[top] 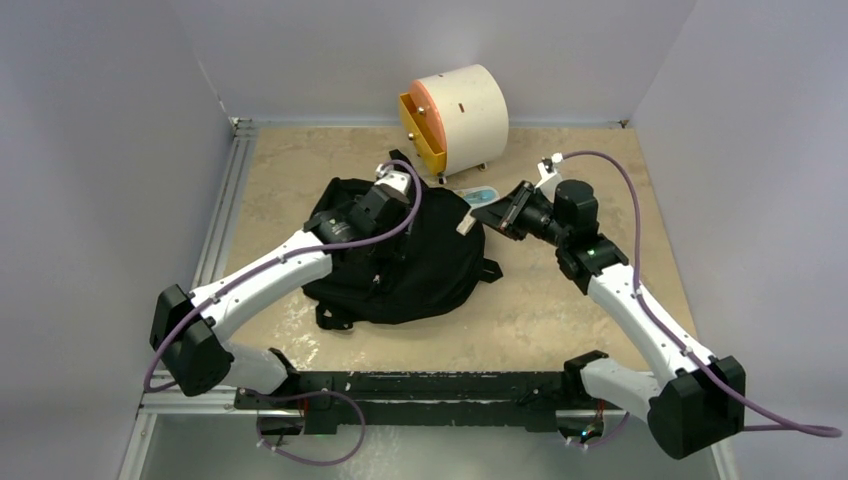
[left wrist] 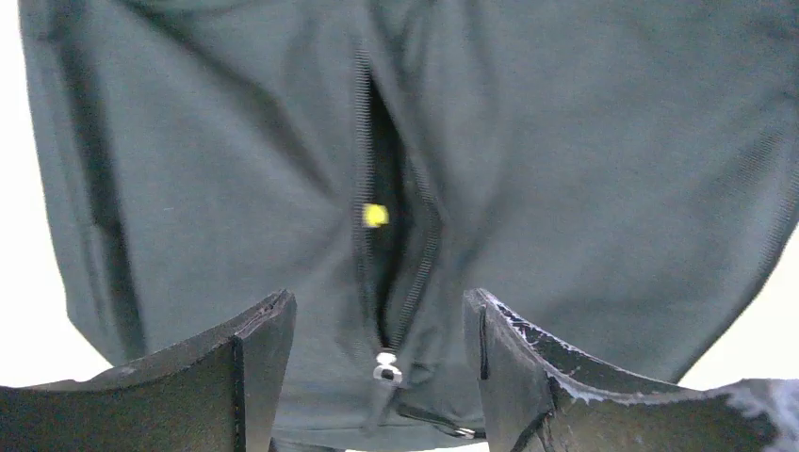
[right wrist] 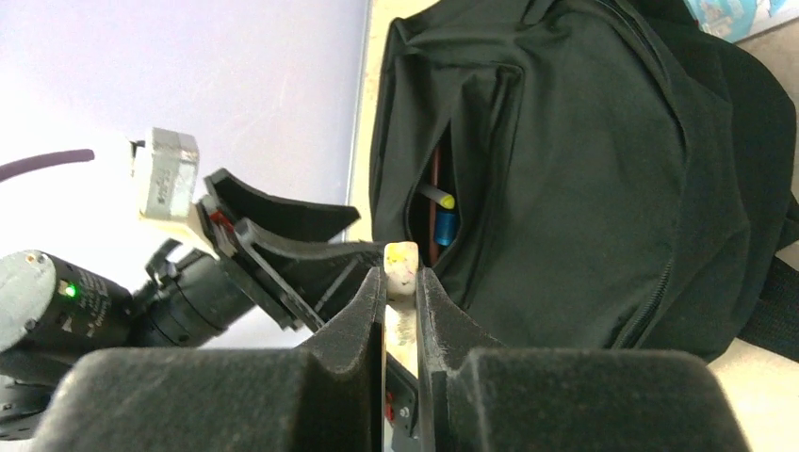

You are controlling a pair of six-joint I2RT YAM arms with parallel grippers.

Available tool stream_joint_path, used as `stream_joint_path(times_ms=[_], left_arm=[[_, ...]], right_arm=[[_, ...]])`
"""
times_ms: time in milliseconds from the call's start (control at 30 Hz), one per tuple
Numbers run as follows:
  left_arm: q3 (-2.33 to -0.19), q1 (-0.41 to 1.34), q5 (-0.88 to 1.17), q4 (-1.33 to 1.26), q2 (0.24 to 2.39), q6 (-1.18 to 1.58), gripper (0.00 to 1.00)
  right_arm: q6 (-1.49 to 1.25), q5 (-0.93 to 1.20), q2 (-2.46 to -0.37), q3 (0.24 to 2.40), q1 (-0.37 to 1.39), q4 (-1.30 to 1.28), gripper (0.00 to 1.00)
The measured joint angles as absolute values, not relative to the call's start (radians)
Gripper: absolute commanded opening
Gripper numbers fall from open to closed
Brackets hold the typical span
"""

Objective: Pack the student bag
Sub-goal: Pick up the stationery from the center of the board, then place the stationery in the student bag.

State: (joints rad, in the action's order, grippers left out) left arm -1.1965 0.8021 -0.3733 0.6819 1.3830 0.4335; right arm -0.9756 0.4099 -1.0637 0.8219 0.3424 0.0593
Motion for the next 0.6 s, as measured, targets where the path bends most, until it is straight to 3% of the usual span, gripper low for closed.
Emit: stream_joint_path(times_ms=[467, 600], left_arm=[[-1.229, 0.740, -0.480, 0.690, 1.545, 0.317, 0.62], [-1.235, 0.740, -0.480, 0.670, 1.565, 0.292, 0.53]], right_arm=[[-0.964, 0.411, -1.103, 0.813, 0.342, 0.057, 0.00], [-0.962, 0.411, -1.101, 0.804, 0.342, 0.051, 0.00]])
